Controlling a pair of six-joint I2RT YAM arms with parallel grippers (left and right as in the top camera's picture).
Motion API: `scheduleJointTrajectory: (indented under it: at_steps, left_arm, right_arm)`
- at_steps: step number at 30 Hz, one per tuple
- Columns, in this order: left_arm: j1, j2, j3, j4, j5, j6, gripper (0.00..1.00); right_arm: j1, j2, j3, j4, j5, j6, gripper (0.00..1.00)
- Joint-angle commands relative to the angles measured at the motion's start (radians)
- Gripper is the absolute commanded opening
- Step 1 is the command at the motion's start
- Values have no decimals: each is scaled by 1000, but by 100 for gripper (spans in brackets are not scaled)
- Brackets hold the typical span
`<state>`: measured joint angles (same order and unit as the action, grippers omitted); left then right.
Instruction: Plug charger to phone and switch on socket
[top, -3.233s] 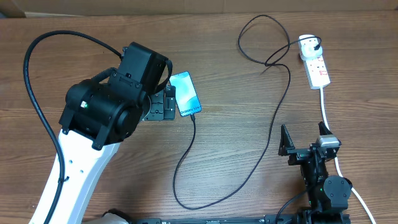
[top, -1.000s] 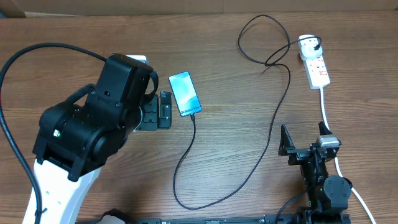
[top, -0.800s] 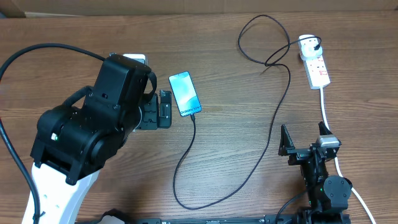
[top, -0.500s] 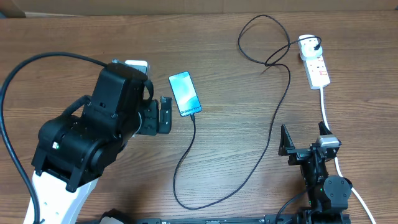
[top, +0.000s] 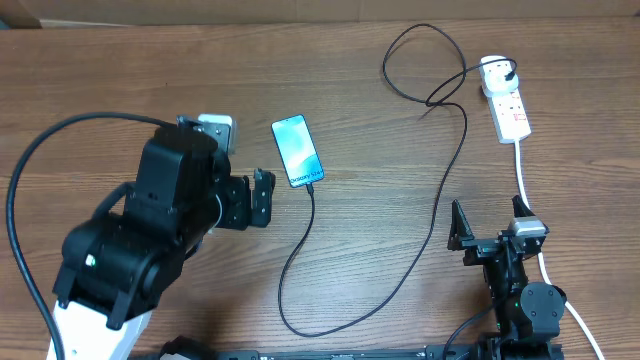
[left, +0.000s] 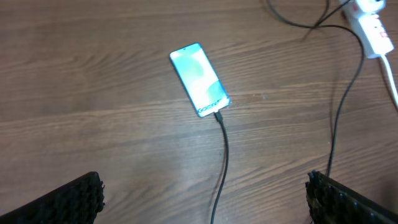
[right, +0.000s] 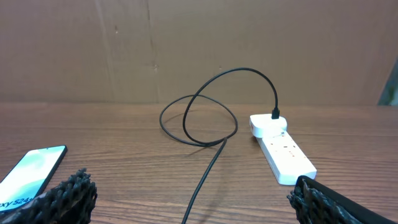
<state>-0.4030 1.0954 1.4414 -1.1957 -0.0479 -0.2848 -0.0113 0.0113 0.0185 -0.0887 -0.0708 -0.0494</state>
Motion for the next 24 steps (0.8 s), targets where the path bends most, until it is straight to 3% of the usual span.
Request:
scheduleJointTrajectory:
  at_steps: [1,13,24]
  left_arm:
    - [12,-45,-69,45,55,62,100]
    - [109,-180,-257,187,205,128,99]
    - [110,-323,-441,336,240,132,100]
  right_arm:
    - [5,-8,-10,8,10,-4,100]
    - [5,-8,-10,8,10,-4,100]
    - [5,-8,-10,7,10,-3,100]
